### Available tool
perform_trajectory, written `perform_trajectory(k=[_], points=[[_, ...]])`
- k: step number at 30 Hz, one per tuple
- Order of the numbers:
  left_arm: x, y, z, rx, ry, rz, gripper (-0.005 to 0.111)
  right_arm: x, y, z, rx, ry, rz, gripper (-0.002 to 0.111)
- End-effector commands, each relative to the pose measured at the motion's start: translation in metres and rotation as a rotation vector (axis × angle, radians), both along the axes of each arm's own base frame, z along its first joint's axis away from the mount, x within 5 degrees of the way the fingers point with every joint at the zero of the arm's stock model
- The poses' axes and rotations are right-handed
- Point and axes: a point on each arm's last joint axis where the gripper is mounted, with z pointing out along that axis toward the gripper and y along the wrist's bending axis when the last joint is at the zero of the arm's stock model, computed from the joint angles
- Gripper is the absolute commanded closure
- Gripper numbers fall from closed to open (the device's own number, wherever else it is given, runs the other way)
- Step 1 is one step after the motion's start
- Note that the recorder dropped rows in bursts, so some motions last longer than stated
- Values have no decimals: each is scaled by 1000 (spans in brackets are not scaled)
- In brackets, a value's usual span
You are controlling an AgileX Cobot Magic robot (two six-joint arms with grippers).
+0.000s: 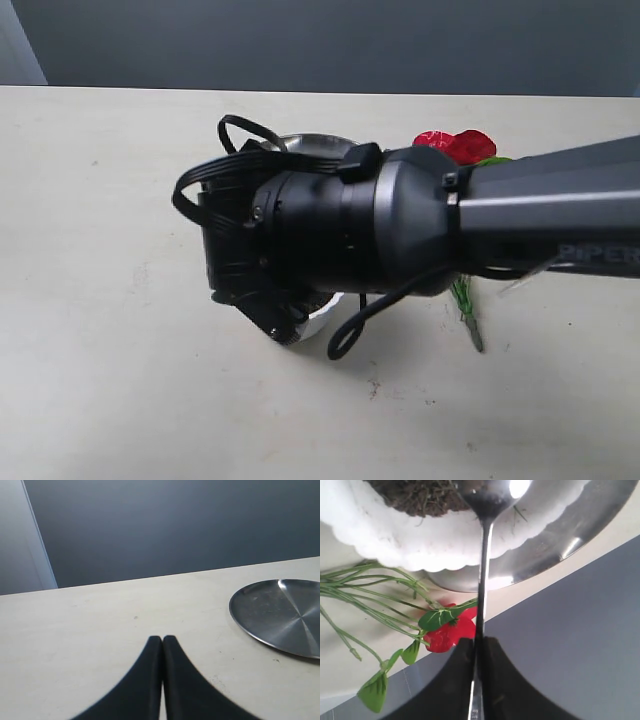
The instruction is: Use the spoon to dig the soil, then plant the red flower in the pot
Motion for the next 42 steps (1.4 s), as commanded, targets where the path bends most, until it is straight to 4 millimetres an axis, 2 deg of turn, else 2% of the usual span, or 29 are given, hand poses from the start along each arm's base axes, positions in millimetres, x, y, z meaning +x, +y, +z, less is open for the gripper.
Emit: perform_trajectory(k=[1, 12, 18, 23, 27, 33, 39, 42], points=[[0, 0, 2, -2, -20, -7, 106, 2, 1, -5, -29, -1, 6, 109], [0, 0, 3, -2, -22, -7, 106, 6, 2, -1, -10, -58, 17, 109], [0, 0, 2, -2, -20, -7, 106, 8, -1, 24, 81, -152, 2, 109], [0, 0, 2, -2, -20, -7, 106, 20, -22, 48, 102, -194, -96, 109], [0, 0, 2, -2, -20, -7, 106, 39, -41, 62, 318, -154, -246, 109], [0, 0, 2, -2, -20, -7, 106, 61, -48, 57, 788, 187, -448, 109], [0, 0, 2, -2, -20, -7, 106, 108, -53, 50, 1156, 323, -612, 109], [0, 0, 2, -2, -20, -7, 106, 135, -52, 44, 1261, 373, -747, 109]])
